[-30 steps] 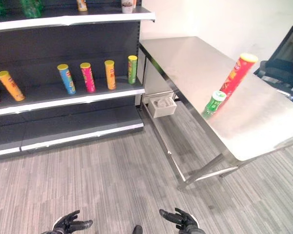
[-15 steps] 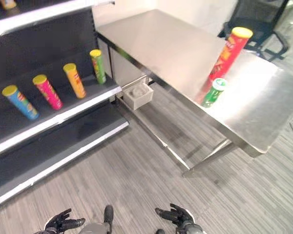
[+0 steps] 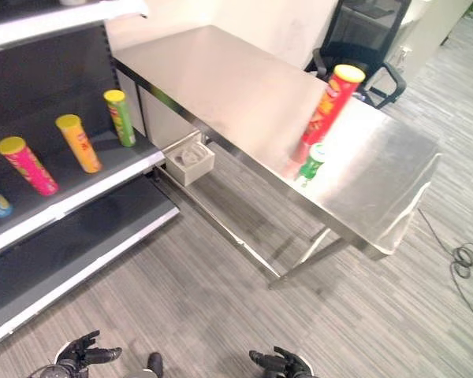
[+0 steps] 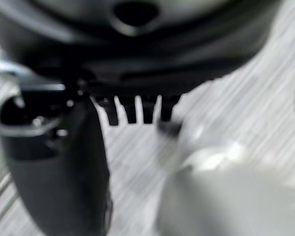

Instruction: Put the goods on the table back onto the shelves and tidy them up.

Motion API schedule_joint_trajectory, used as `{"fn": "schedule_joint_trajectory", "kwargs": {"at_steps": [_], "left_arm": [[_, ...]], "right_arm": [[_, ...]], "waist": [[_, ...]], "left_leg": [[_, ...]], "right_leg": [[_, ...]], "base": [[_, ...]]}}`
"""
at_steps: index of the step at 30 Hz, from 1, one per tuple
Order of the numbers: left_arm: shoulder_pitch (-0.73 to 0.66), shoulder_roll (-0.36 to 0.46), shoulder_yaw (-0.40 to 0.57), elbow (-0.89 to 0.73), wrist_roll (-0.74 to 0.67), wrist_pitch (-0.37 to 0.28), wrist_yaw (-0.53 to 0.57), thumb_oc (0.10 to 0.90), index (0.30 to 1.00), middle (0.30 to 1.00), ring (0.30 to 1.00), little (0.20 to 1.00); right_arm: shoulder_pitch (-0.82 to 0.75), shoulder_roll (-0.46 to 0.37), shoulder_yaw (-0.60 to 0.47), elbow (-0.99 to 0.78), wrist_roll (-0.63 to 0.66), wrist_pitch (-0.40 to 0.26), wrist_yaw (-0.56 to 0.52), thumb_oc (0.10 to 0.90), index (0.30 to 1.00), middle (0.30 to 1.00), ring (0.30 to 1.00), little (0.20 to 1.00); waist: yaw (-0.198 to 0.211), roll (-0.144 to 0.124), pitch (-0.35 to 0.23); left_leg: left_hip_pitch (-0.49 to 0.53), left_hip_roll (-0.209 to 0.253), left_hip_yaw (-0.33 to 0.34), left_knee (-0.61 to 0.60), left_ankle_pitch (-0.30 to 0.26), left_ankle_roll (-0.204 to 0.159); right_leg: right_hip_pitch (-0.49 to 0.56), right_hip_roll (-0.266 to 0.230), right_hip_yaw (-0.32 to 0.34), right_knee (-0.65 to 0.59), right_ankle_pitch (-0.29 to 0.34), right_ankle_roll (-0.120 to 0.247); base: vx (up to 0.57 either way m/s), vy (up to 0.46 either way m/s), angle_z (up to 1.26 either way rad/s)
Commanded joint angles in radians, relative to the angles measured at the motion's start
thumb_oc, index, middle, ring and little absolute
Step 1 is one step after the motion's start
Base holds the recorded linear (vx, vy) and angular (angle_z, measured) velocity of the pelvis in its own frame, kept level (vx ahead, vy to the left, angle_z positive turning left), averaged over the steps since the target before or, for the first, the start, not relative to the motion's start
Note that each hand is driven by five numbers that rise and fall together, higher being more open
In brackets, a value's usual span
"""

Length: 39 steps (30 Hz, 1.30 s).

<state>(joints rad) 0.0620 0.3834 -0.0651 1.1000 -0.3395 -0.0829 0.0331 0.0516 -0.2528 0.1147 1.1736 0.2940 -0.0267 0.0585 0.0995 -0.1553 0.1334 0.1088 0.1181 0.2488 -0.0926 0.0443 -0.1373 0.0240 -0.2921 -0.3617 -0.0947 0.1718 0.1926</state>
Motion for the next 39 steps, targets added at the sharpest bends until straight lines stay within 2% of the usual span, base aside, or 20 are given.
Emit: {"fn": "schedule_joint_trajectory", "kwargs": {"at_steps": [1, 3, 5, 7, 8, 9, 10, 11, 12, 15, 19, 23, 26, 27, 31, 32, 35, 37, 38, 39], "left_arm": [[-0.057, -0.040, -0.031, -0.089, -0.035, -0.041, -0.026, 0.800, 0.900, 0.900, 0.900, 0.900], [-0.065, -0.046, -0.045, -0.122, -0.039, -0.032, -0.032, 0.800, 0.900, 0.900, 0.900, 0.900], [-0.065, -0.054, -0.054, -0.125, -0.040, -0.031, -0.037, 0.800, 0.900, 0.900, 0.900, 0.900], [-0.060, -0.070, -0.068, -0.123, -0.033, -0.030, -0.046, 0.800, 0.900, 0.900, 0.900, 0.900], [-0.060, -0.073, -0.074, -0.115, -0.027, -0.027, -0.051, 0.800, 0.900, 0.900, 0.900, 0.900], [-0.061, -0.073, -0.074, -0.115, -0.027, -0.027, -0.051, 0.800, 0.900, 0.900, 0.900, 0.900], [-0.063, -0.078, -0.083, -0.100, -0.016, -0.028, -0.051, 0.800, 0.900, 0.900, 0.900, 0.900], [-0.063, -0.078, -0.083, -0.100, -0.016, -0.028, -0.051, 0.800, 0.900, 0.900, 0.900, 0.900], [-0.052, -0.077, -0.082, -0.077, -0.015, -0.027, -0.058, 0.800, 0.900, 0.900, 0.900, 0.900], [-0.047, -0.076, -0.077, -0.061, -0.009, -0.028, -0.060, 0.800, 0.900, 0.900, 0.900, 0.900], [-0.040, -0.061, -0.046, -0.034, -0.003, -0.030, -0.053, 0.800, 0.900, 0.900, 0.900, 0.900], [-0.032, -0.037, -0.007, -0.031, -0.007, -0.036, -0.044, 0.800, 0.900, 0.900, 0.900, 0.900], [-0.029, -0.028, 0.019, 0.002, -0.002, -0.039, -0.040, 0.800, 0.900, 0.900, 0.900, 0.900], [-0.026, -0.025, 0.028, 0.012, 0.020, -0.039, -0.041, 0.800, 0.900, 0.900, 0.900, 0.900], [-0.014, -0.031, 0.033, -0.002, 0.030, -0.041, -0.044, 0.800, 0.900, 0.900, 0.900, 0.900], [-0.012, -0.032, 0.034, -0.002, 0.036, -0.041, -0.046, 0.800, 0.900, 0.900, 0.900, 0.900], [-0.011, -0.037, 0.022, 0.002, 0.047, -0.038, -0.055, 0.800, 0.900, 0.900, 0.900, 0.900], [-0.013, -0.038, 0.013, 0.005, 0.056, -0.038, -0.061, 0.800, 0.900, 0.900, 0.900, 0.900], [-0.004, -0.041, 0.001, -0.002, 0.067, -0.037, -0.074, 0.800, 0.900, 0.900, 0.900, 0.900], [0.008, -0.037, -0.003, -0.014, 0.073, -0.037, -0.082, 0.800, 0.900, 0.900, 0.900, 0.900]], "right_arm": [[-0.026, -0.128, -0.032, -0.032, 0.018, -0.027, -0.025, 0.800, 0.900, 0.900, 0.900, 0.900], [-0.024, -0.148, -0.048, -0.037, 0.038, -0.033, -0.033, 0.800, 0.900, 0.900, 0.900, 0.900], [-0.023, -0.157, -0.056, -0.039, 0.047, -0.035, -0.034, 0.800, 0.900, 0.900, 0.900, 0.900], [-0.019, -0.174, -0.065, -0.057, 0.054, -0.028, -0.026, 0.800, 0.900, 0.900, 0.900, 0.900], [-0.021, -0.179, -0.067, -0.060, 0.055, -0.027, -0.023, 0.800, 0.900, 0.900, 0.900, 0.900], [-0.021, -0.178, -0.068, -0.060, 0.055, -0.027, -0.023, 0.800, 0.900, 0.900, 0.900, 0.900], [-0.028, -0.181, -0.071, -0.062, 0.062, -0.033, -0.026, 0.800, 0.900, 0.900, 0.900, 0.900], [-0.028, -0.181, -0.071, -0.062, 0.062, -0.033, -0.026, 0.800, 0.900, 0.900, 0.900, 0.900], [-0.044, -0.174, -0.065, -0.070, 0.056, -0.029, -0.022, 0.800, 0.900, 0.900, 0.900, 0.900], [-0.046, -0.159, -0.087, -0.097, 0.068, -0.029, -0.031, 0.800, 0.900, 0.900, 0.900, 0.900], [-0.064, -0.150, -0.103, -0.151, 0.087, -0.032, -0.036, 0.800, 0.900, 0.900, 0.900, 0.900], [-0.076, -0.175, -0.158, -0.258, 0.116, -0.047, -0.057, 0.800, 0.900, 0.900, 0.900, 0.900], [-0.065, -0.232, -0.281, -0.315, 0.137, -0.074, -0.107, 0.800, 0.900, 0.900, 0.900, 0.900], [-0.015, -0.288, -0.418, -0.375, 0.139, -0.090, -0.149, 0.800, 0.900, 0.900, 0.900, 0.900], [0.038, -0.370, -0.596, -0.512, 0.142, -0.145, -0.218, 0.800, 0.900, 0.900, 0.900, 0.900], [0.049, -0.424, -0.627, -0.555, 0.126, -0.151, -0.211, 0.800, 0.900, 0.900, 0.900, 0.900], [0.020, -0.513, -0.662, -0.759, 0.184, -0.201, -0.152, 0.800, 0.900, 0.900, 0.900, 0.900], [0.005, -0.532, -0.654, -0.810, 0.206, -0.218, -0.136, 0.800, 0.900, 0.900, 0.900, 0.900], [-0.026, -0.562, -0.636, -0.932, 0.272, -0.244, -0.072, 0.800, 0.900, 0.900, 0.900, 0.900], [-0.048, -0.576, -0.623, -0.994, 0.310, -0.242, -0.024, 0.800, 0.900, 0.900, 0.900, 0.900]], "waist": [[0.009, 0.074, 0.034], [-0.001, 0.082, 0.065], [-0.003, 0.084, 0.080], [0.010, 0.089, 0.076], [0.010, 0.092, 0.069], [0.008, 0.091, 0.067], [0.017, 0.104, 0.058], [0.016, 0.103, 0.059], [0.015, 0.117, 0.040], [0.001, 0.121, 0.016], [0.006, 0.120, 0.014], [-0.003, 0.119, 0.019], [-0.024, 0.118, 0.011], [-0.045, 0.121, 0.005], [-0.066, 0.120, -0.012], [-0.067, 0.118, -0.016], [-0.063, 0.109, -0.020], [-0.058, 0.106, -0.026], [-0.049, 0.101, -0.034], [-0.042, 0.098, -0.037]], "left_leg": [[-0.095, 0.163, -0.167, 0.109, 0.068, -0.022], [-0.168, 0.188, -0.167, 0.232, 0.119, -0.031], [-0.193, 0.191, -0.158, 0.280, 0.136, -0.031], [-0.211, 0.104, -0.202, 0.208, 0.087, -0.021], [-0.211, 0.077, -0.221, 0.145, 0.085, -0.018], [-0.213, 0.076, -0.222, 0.144, 0.088, -0.018], [-0.240, 0.028, -0.285, 0.059, 0.115, -0.020], [-0.238, 0.028, -0.285, 0.057, 0.117, -0.020], [-0.211, 0.006, -0.309, 0.032, 0.098, -0.010], [-0.169, -0.010, -0.272, 0.012, 0.076, 0.011], [-0.122, -0.034, -0.205, 0.007, 0.039, 0.048], [-0.098, -0.051, -0.187, 0.006, 0.023, 0.066], [-0.088, -0.059, -0.187, 0.005, 0.008, 0.076], [-0.076, -0.065, -0.185, 0.005, -0.005, 0.082], [-0.064, -0.066, -0.192, 0.005, -0.015, 0.083], [-0.063, -0.063, -0.192, 0.005, -0.016, 0.082], [-0.060, -0.055, -0.191, 0.005, -0.010, 0.077], [-0.057, -0.051, -0.192, 0.005, -0.018, 0.072], [-0.055, -0.045, -0.196, 0.005, -0.017, 0.065], [-0.055, -0.041, -0.198, 0.005, -0.015, 0.061]], "right_leg": [[0.024, 0.092, 0.033, 0.018, -0.044, 0.006], [0.049, 0.114, -0.011, 0.007, -0.067, -0.017], [0.060, 0.118, -0.027, 0.007, -0.078, -0.025], [0.063, 0.107, -0.026, 0.007, -0.095, -0.016], [0.063, 0.108, -0.025, 0.007, -0.096, -0.015], [0.061, 0.107, -0.026, 0.007, -0.095, -0.014], [0.062, 0.117, -0.018, 0.007, -0.099, -0.011], [0.063, 0.117, -0.020, 0.007, -0.100, -0.011], [0.072, 0.115, 0.012, 0.007, -0.103, -0.005], [0.088, 0.083, 0.026, 0.007, -0.092, 0.009], [0.072, 0.038, 0.073, 0.037, -0.070, 0.031], [0.054, 0.021, 0.121, 0.052, -0.048, 0.042], [0.054, 0.013, 0.135, 0.063, -0.055, 0.046], [0.058, 0.006, 0.134, 0.073, -0.051, 0.051], [0.069, 0.004, 0.126, 0.070, -0.041, 0.060], [0.072, 0.005, 0.124, 0.066, -0.040, 0.061], [0.075, 0.010, 0.119, 0.056, -0.042, 0.058], [0.081, 0.014, 0.112, 0.049, -0.051, 0.059], [0.091, 0.020, 0.103, 0.040, -0.057, 0.056], [0.098, 0.024, 0.095, 0.035, -0.061, 0.054]], "base": [[0.01, -0.322, -0.16], [-0.05, -0.232, 0.05], [0.00, -0.127, 0.27], [0.10, -0.065, 0.20], [0.09, 0.017, 0.07], [0.13, 0.044, 0.08], [0.08, 0.030, -0.20], [0.21, 0.135, -0.32], [0.18, 0.163, -0.50], [0.19, 0.203, -0.58], [0.09, 0.181, -0.43], [0.05, 0.116, -0.49], [0.07, 0.083, -0.19], [0.13, 0.097, 0.02], [0.10, 0.037, 0.05], [0.05, -0.011, -0.01], [0.02, -0.017, -0.02], [0.04, -0.035, -0.07], [0.04, -0.049, -0.03], [0.05, -0.069, 0.02]]}}
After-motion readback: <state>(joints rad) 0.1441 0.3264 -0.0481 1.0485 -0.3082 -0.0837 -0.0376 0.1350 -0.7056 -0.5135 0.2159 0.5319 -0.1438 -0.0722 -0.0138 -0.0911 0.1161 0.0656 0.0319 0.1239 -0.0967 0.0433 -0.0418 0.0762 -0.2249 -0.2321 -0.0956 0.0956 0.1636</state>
